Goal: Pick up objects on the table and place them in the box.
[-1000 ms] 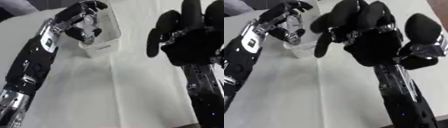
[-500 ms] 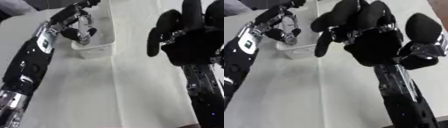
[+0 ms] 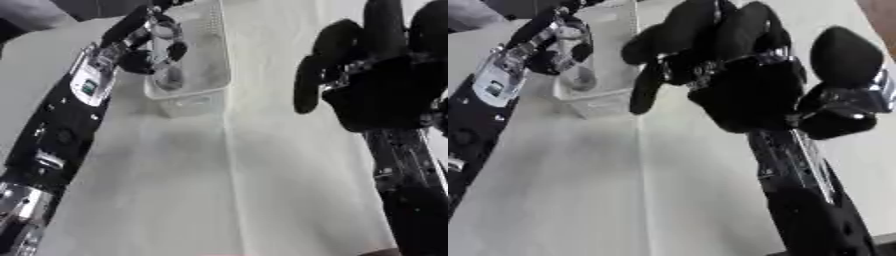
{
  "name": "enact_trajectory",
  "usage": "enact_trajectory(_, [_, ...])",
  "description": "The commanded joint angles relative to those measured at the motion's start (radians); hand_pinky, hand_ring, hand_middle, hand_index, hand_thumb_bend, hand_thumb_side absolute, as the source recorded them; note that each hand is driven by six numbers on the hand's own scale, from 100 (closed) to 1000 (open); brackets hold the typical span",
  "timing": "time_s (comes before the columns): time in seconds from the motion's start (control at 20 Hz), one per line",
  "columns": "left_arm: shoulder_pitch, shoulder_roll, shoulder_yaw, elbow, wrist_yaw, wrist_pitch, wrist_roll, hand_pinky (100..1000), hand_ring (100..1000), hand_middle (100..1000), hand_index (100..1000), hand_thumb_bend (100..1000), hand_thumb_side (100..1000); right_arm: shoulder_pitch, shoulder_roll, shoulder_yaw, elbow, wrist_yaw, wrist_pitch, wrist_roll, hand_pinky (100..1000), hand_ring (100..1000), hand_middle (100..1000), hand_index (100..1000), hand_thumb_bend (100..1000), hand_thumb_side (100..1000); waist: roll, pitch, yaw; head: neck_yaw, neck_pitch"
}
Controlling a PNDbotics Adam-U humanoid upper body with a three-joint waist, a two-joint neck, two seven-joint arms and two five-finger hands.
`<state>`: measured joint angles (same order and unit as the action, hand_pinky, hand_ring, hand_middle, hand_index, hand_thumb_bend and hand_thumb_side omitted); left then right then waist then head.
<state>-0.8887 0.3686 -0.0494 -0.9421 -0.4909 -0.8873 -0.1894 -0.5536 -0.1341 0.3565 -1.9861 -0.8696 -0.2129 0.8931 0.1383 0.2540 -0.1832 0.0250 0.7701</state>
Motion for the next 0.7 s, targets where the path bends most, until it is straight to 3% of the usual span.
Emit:
enact_trajectory(0.05, [-0.013,0.027,0.018,-0.013,0.052,0.012,-0.012,824,902,936,1000,200,1000,-0.003,0.000,-0.003,-0.014,0.005,-0.009,0.014,705,853,793,800,100,884,-0.006,-0.025,0.003,-0.015,0.000])
enact_trajectory(0.2, [-0.015,0.031,0.012,-0.012,0.100,0.027,-0.006,898,955,980,1000,210,1000,-0.001,-0.001,-0.002,-0.014,0.006,-0.008,0.014,705,853,793,800,100,884,-0.005,-0.026,0.004,-0.015,0.000])
enact_trajectory(0.25, [-0.016,0.035,0.010,-0.020,0.098,0.022,-0.015,949,989,1000,1000,315,875,-0.001,-0.001,-0.002,-0.014,0.006,-0.007,0.014,705,853,794,800,100,884,-0.005,-0.026,0.004,-0.015,0.000])
enact_trajectory(0.3, [-0.016,0.037,0.010,-0.027,0.090,0.016,-0.024,943,983,1000,1000,340,849,0.000,-0.001,-0.002,-0.014,0.006,-0.007,0.014,705,853,794,801,100,884,-0.005,-0.026,0.005,-0.015,0.000])
enact_trajectory(0.4, [-0.016,0.037,0.013,-0.030,0.081,0.013,-0.035,940,981,1000,1000,324,878,0.000,-0.001,-0.002,-0.014,0.006,-0.006,0.014,705,853,793,801,100,884,-0.005,-0.027,0.005,-0.015,0.000])
enact_trajectory(0.45, [-0.015,0.036,0.016,-0.027,0.083,0.017,-0.033,967,998,1000,1000,205,1000,0.000,-0.001,-0.002,-0.014,0.006,-0.006,0.014,705,853,793,800,100,884,-0.005,-0.027,0.006,-0.015,0.000])
enact_trajectory(0.7, [-0.016,0.037,0.017,-0.017,0.093,0.036,-0.033,950,983,1000,1000,203,1000,0.000,0.001,-0.002,-0.014,0.005,-0.006,0.014,705,853,793,801,100,885,-0.006,-0.028,0.006,-0.015,0.000])
